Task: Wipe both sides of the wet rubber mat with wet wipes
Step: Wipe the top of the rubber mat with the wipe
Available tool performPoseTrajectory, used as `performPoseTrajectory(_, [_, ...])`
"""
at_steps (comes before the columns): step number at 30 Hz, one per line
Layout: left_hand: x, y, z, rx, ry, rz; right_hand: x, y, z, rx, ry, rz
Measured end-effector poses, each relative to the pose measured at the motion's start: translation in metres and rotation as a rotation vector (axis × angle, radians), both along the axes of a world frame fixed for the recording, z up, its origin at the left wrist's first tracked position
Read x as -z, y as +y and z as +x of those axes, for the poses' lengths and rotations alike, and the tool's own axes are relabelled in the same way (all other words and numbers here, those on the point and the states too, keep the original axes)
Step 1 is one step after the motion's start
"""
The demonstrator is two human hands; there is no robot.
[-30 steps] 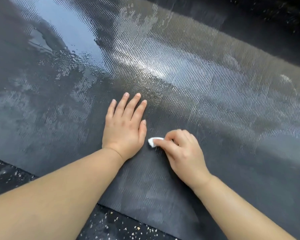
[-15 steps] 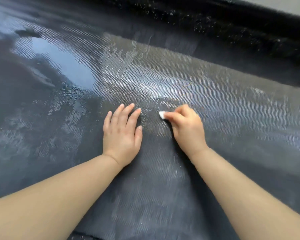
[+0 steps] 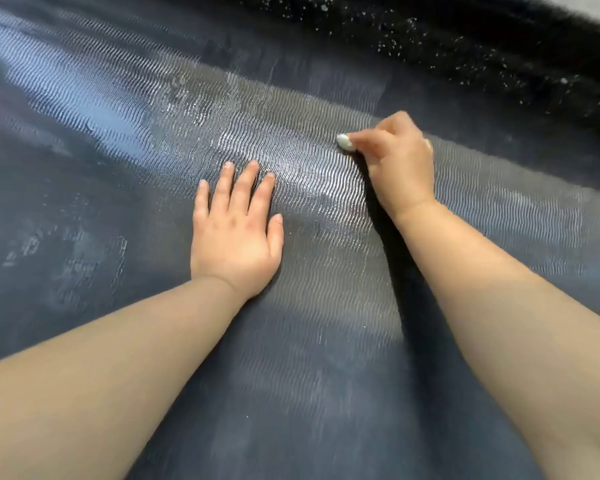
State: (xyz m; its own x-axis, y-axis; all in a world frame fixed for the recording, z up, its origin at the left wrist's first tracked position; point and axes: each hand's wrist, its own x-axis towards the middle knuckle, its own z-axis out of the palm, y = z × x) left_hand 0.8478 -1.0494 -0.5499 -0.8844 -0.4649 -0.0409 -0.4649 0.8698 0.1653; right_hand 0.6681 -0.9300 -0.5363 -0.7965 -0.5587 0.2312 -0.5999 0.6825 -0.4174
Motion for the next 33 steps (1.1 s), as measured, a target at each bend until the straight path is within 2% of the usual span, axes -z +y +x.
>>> performPoseTrajectory(2, [-0.003, 0.001, 0.000, -0.001, -0.038, 0.000, 0.002, -0.013, -0.023, 0.128, -0.013, 0.001])
performPoseTrajectory(4, [-0.004, 0.002, 0.000, -0.002, -0.067, -0.002, 0.003, -0.016, -0.012, 0.148, -0.019, -0.006])
performPoseTrajectory(8, [-0.005, 0.002, -0.001, 0.003, -0.063, 0.003, 0.003, 0.016, 0.067, -0.066, 0.001, -0.035])
performPoseTrajectory(11, [-0.006, 0.003, -0.001, 0.008, -0.029, 0.019, 0.002, 0.044, 0.110, -0.226, -0.015, 0.019])
performPoseTrajectory(15, [-0.008, 0.003, -0.001, 0.010, -0.025, 0.011, -0.001, 0.037, 0.079, -0.331, -0.016, 0.027])
performPoseTrajectory(17, [-0.008, 0.003, -0.001, 0.010, -0.024, 0.008, -0.001, 0.012, 0.036, -0.250, 0.001, 0.006])
performPoseTrajectory(21, [-0.008, 0.002, -0.001, 0.014, -0.022, 0.012, -0.001, -0.040, -0.066, 0.113, 0.031, 0.030])
performPoseTrajectory(23, [-0.008, 0.003, -0.001, 0.015, -0.022, 0.013, -0.002, -0.055, -0.091, 0.257, -0.011, -0.005])
performPoseTrajectory(25, [-0.008, 0.003, -0.002, 0.015, -0.022, 0.011, 0.001, -0.059, -0.089, 0.288, -0.019, 0.002])
performPoseTrajectory(27, [-0.009, 0.003, -0.002, 0.016, -0.022, 0.011, 0.004, -0.050, -0.059, 0.241, -0.011, 0.028])
performPoseTrajectory(33, [-0.010, 0.003, -0.003, 0.015, -0.016, 0.020, 0.002, 0.015, 0.060, -0.104, -0.050, 0.018])
